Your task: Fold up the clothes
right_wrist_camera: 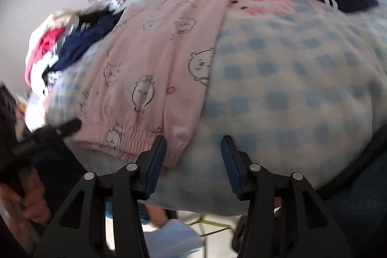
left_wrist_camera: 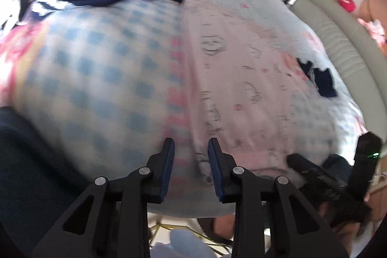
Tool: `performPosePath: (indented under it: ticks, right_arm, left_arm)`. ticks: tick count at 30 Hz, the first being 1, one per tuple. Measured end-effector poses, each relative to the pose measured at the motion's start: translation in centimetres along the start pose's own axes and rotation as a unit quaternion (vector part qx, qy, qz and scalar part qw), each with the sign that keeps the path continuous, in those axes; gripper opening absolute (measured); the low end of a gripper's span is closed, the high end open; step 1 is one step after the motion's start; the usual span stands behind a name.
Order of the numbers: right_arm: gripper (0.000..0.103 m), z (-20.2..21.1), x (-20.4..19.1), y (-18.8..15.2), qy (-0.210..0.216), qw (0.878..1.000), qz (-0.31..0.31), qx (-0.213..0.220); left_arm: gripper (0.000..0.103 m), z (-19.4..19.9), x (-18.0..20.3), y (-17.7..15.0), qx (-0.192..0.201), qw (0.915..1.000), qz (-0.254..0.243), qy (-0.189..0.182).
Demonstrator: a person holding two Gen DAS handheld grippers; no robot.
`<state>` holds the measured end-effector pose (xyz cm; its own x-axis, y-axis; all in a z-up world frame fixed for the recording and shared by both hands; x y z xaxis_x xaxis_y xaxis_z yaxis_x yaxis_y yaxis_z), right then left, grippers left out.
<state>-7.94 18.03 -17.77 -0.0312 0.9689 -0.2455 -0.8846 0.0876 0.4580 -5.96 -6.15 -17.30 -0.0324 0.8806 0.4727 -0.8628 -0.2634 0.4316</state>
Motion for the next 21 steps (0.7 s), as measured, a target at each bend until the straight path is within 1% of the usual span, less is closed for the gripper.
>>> performPosePath:
  ticks: [2, 3, 4, 6, 8, 9, 11, 13, 14, 15, 17, 19, 21]
  right_arm:
    - [0.039, 0.5, 0.4, 0.1, -0.026, 1.000, -0.003, 0.011]
    - [0.038, 0.7, 0.8, 0.2, -0.026, 0.999, -0.010, 0.017]
    - [0.039, 1.0, 1.1, 0.2, -0.025, 0.999, -0.017, 0.022]
    - [0.045, 1.1, 1.3, 0.3, 0.003, 0.999, -0.028, 0.025]
    - [0.046, 1.2, 1.1, 0.5, 0.024, 0.999, -0.028, 0.028]
    - [0.046, 1.1, 0.8, 0.5, 0.033, 0.999, -0.024, 0.029]
    - [0.046, 0.4, 0.2, 0.5, 0.069, 0.997, -0.019, 0.018]
    - [0.045, -0.5, -0.5, 0.5, 0.112, 0.994, -0.014, -0.002]
    - [0.044, -0.8, -0.8, 0.4, 0.119, 0.993, -0.011, -0.008]
    - [0.042, -1.1, -1.1, 0.2, 0.126, 0.992, -0.008, -0.014]
    - [0.035, -1.8, -1.3, 0.3, 0.121, 0.993, -0.006, -0.018]
    - [0.018, -1.9, -1.2, 0.3, 0.120, 0.993, -0.008, -0.015]
    - [0.014, -1.0, -1.1, -0.1, 0.123, 0.992, -0.009, -0.009]
  left_arm:
    - [0.028, 0.6, -0.5, 0.1, 0.014, 0.9998, 0.015, -0.004]
    - [0.028, 0.9, -0.8, 0.2, 0.019, 0.9995, 0.024, -0.013]
    - [0.028, 0.9, -1.0, 0.2, 0.017, 0.9986, 0.034, -0.036]
    - [0.028, 0.5, -1.3, 0.3, 0.008, 0.9958, 0.048, -0.078]
    - [0.031, -0.2, -0.9, 0.2, -0.004, 0.9945, 0.044, -0.095]
    - [0.031, -0.7, -0.6, 0.1, -0.013, 0.9943, 0.039, -0.098]
    - [0.035, -1.7, -0.3, 0.0, -0.032, 0.9940, 0.038, -0.098]
    - [0.035, -2.8, -0.3, -0.1, -0.048, 0.9935, 0.042, -0.094]
    - [0.035, -3.1, -0.4, -0.1, -0.049, 0.9931, 0.048, -0.095]
    - [0.035, -3.2, -0.5, -0.1, -0.049, 0.9924, 0.053, -0.100]
    - [0.020, -3.3, -0.5, -0.2, -0.049, 0.9908, 0.056, -0.113]
    - [0.018, -3.1, -0.1, -0.4, -0.047, 0.9912, 0.049, -0.113]
    - [0.016, -2.3, 0.4, -0.7, -0.043, 0.9923, 0.033, -0.112]
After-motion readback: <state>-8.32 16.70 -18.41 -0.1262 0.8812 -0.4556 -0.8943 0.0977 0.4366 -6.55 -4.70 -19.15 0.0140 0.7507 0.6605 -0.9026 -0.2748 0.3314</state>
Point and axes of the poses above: each gripper's, at about its wrist camera, not at the fingertips, and z roughly against the way its jaws point, x to its right, y to its top, the point moved 1 cm from there along -z, roughly the way its jaws point, and after that the axes turned 5 degrees about -y, right-handed, at the moved point
